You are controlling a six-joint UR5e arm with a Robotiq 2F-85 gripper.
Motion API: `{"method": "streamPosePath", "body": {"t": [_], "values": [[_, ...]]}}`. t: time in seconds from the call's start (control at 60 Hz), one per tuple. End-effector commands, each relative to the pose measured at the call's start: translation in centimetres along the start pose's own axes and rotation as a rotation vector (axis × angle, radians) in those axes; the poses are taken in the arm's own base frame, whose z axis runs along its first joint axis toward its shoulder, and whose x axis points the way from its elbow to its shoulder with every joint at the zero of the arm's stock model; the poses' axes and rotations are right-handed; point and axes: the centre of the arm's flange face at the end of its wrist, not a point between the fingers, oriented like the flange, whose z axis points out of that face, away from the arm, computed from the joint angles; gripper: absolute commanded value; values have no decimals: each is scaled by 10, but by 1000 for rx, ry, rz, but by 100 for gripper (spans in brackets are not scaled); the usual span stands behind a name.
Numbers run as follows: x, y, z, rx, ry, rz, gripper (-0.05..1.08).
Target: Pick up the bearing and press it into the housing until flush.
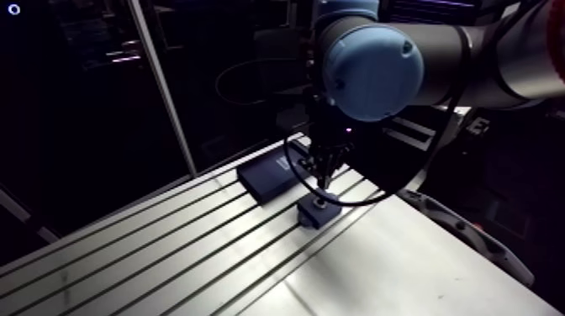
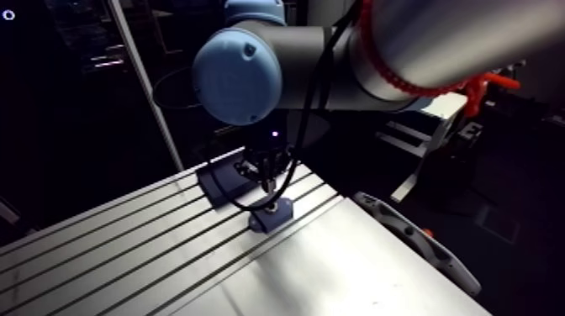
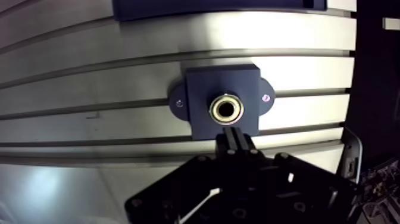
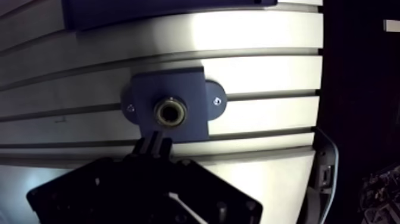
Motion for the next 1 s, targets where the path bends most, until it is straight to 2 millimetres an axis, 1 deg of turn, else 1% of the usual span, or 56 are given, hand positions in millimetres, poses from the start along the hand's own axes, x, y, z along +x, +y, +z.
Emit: {"method": "streamPosePath", "body": {"t": [0.017,0.117,0.333,0.55,1.0], "values": [[2,1,8,-2,3,3,107],[3,2,15,3,-5,1,107],[7,5,22,-7,-2,-6,107],[8,5,29,1,-11,-2,107],[5,2,35,10,-20,-4,107]]}}
